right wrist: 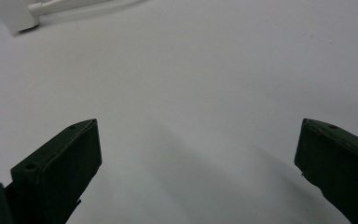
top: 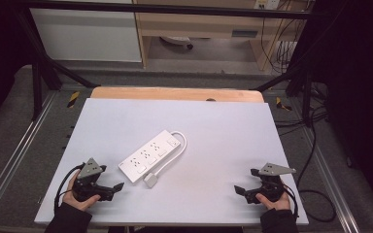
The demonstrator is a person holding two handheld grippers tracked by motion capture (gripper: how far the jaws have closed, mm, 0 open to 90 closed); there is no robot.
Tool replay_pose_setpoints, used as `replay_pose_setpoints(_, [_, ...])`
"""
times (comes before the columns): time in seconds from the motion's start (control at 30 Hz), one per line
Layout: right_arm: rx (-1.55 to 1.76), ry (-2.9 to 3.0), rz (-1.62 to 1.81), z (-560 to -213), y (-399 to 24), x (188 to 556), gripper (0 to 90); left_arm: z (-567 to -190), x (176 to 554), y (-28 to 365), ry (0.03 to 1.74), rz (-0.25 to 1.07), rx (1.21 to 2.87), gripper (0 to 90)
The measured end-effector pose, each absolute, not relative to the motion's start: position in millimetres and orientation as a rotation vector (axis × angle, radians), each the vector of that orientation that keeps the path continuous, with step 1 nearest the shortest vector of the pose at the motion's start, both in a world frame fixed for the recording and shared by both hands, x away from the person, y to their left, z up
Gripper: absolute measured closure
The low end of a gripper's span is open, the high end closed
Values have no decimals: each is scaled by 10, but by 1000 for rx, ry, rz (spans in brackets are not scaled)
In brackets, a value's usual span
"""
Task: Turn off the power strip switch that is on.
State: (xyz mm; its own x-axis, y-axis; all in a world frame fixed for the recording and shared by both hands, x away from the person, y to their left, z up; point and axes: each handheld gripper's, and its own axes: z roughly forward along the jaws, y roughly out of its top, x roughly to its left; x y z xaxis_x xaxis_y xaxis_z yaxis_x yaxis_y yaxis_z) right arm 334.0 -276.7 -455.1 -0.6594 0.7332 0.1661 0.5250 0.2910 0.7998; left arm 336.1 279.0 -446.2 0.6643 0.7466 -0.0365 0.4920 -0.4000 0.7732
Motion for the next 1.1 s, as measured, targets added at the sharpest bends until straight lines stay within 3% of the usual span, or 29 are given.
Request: replay_pose_setpoints(1.1, [1171, 2311, 1293, -4557, -2776, 3337, 12, -4346, 3391, 2714, 936, 423, 2093, 43])
